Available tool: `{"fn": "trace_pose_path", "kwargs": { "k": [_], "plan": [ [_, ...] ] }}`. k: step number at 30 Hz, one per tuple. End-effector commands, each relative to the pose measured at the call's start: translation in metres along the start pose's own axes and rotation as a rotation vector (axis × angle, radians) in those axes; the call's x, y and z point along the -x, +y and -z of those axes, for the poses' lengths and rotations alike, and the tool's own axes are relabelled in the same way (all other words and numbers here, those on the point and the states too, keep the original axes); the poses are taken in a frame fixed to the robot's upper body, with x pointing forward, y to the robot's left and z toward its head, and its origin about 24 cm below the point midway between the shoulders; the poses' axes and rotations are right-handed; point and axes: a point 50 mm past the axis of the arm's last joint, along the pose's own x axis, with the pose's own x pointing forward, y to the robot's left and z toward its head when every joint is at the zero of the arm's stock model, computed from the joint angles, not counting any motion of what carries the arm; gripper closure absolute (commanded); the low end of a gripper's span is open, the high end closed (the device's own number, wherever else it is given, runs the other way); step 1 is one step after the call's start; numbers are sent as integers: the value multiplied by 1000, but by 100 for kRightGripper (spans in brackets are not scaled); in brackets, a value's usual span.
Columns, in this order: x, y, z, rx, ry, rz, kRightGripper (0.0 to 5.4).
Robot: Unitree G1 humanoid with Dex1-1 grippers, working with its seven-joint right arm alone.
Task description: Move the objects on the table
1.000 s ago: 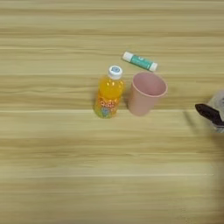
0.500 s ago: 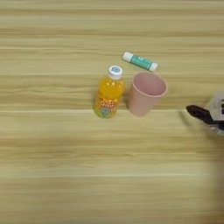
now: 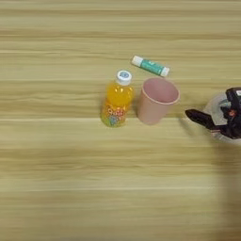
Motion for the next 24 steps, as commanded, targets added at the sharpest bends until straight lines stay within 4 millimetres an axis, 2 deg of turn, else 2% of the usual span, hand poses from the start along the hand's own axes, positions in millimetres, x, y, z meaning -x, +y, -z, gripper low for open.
{"fn": "trace_pose_path", "kwargs": {
  "k": [1, 14, 24],
  "plan": [
    [0, 9, -38, 97, -116, -16, 4],
    [-16, 23, -41, 127, -97, -62, 4],
    [-16, 21, -41, 137, -94, -53, 4]
  ]
}}
